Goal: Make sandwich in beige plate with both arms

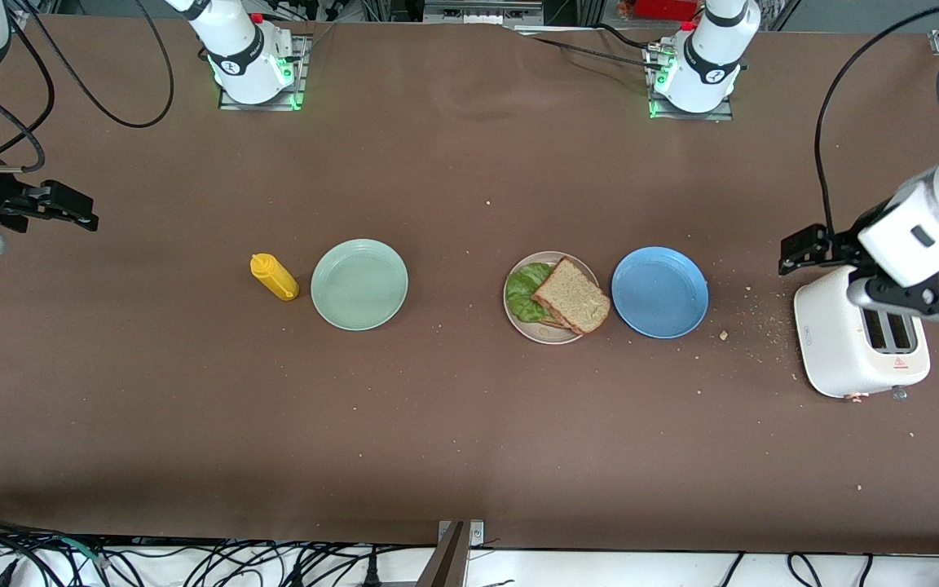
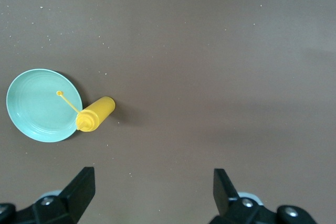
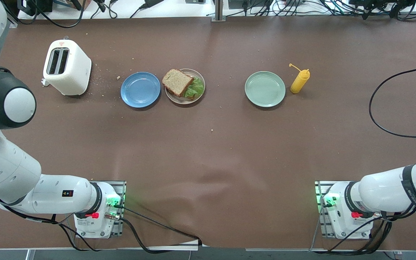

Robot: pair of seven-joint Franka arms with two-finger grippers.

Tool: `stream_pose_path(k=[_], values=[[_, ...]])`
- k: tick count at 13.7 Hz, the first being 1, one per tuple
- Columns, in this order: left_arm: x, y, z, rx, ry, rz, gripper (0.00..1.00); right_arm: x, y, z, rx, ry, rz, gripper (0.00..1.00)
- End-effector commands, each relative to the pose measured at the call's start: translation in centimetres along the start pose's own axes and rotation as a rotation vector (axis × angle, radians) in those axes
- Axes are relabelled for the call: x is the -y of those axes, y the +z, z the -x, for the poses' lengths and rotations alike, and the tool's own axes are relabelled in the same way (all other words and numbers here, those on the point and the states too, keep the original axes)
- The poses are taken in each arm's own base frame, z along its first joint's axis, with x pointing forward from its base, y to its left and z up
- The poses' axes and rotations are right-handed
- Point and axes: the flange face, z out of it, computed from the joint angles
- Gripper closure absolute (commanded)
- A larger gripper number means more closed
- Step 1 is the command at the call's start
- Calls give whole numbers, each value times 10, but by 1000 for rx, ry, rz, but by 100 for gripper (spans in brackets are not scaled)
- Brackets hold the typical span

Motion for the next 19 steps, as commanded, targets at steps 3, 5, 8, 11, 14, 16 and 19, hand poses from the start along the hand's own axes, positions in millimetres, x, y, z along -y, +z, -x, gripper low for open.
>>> stream_pose_path(k=[3,5,8,11,14,16,19], values=[[-11,0,48,36,17,-12,0,1,-6,-2,-8,0,-2,0],[-5,3,48,42,5,-10,0,1,-6,-2,-8,0,-2,0],[1,7,66,73,-7,-5,0,1,-6,-2,-8,1,-2,0],[6,3,65,61,-28,17,0,1,-6,-2,-8,0,-2,0],[10,-17,76,26,-36,13,0,1,-6,-2,-8,0,-2,0],[22,-21,82,19,-62,18,0,1,-6,-2,-8,0,-2,0],[20,-27,85,9,-60,14,0,1,-6,-2,-8,0,-2,0]])
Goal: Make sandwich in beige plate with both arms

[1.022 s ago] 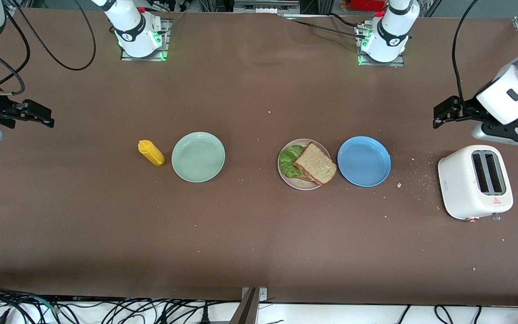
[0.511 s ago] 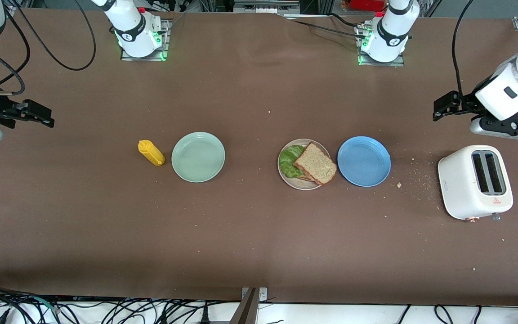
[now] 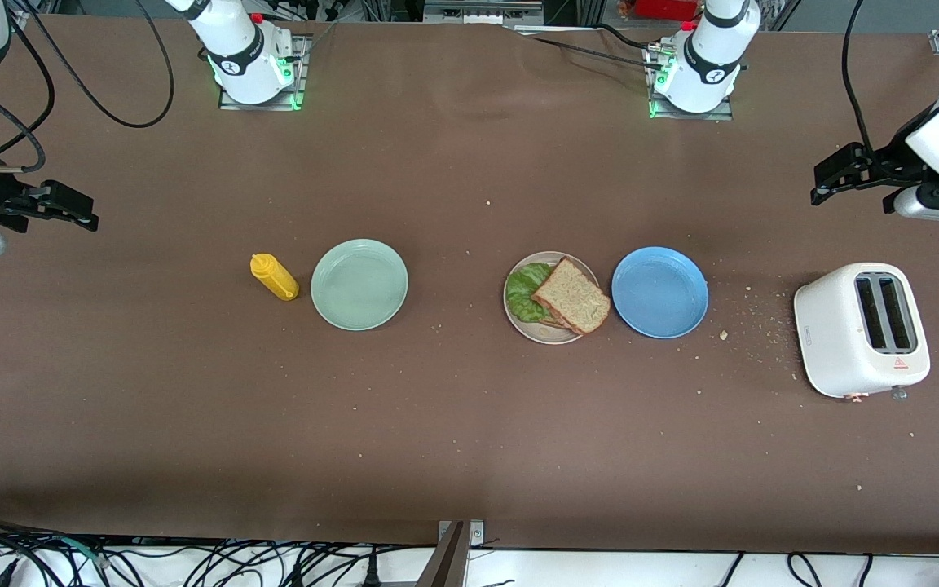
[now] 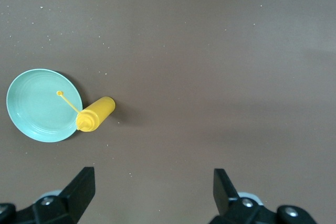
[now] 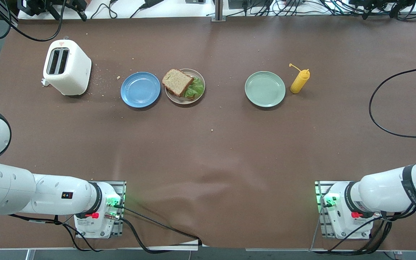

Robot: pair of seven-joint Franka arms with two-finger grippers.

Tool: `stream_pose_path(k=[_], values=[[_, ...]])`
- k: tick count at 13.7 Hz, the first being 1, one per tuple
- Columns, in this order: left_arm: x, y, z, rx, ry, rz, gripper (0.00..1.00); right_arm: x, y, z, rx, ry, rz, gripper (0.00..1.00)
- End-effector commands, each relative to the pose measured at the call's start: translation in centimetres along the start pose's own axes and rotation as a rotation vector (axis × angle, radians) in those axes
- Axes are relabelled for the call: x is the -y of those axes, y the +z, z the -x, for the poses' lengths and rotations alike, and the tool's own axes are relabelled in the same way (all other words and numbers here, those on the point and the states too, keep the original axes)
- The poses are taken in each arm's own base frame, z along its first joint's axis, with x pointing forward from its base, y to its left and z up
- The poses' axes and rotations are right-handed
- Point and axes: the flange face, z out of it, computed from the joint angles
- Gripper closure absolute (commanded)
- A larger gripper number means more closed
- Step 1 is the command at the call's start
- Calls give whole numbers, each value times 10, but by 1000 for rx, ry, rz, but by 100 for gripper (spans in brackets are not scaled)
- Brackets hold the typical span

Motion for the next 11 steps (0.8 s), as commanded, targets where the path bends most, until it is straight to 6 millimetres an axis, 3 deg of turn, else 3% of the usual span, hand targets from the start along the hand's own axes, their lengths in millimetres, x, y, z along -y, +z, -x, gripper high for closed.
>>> stream_pose_path(k=[1,11], values=[[-5,-4,11,-6,4,17,0,0,-6,-2,-8,0,-2,0],[2,-4,2,-5,-6,19,0,0,-6,-2,-9,0,-1,0]])
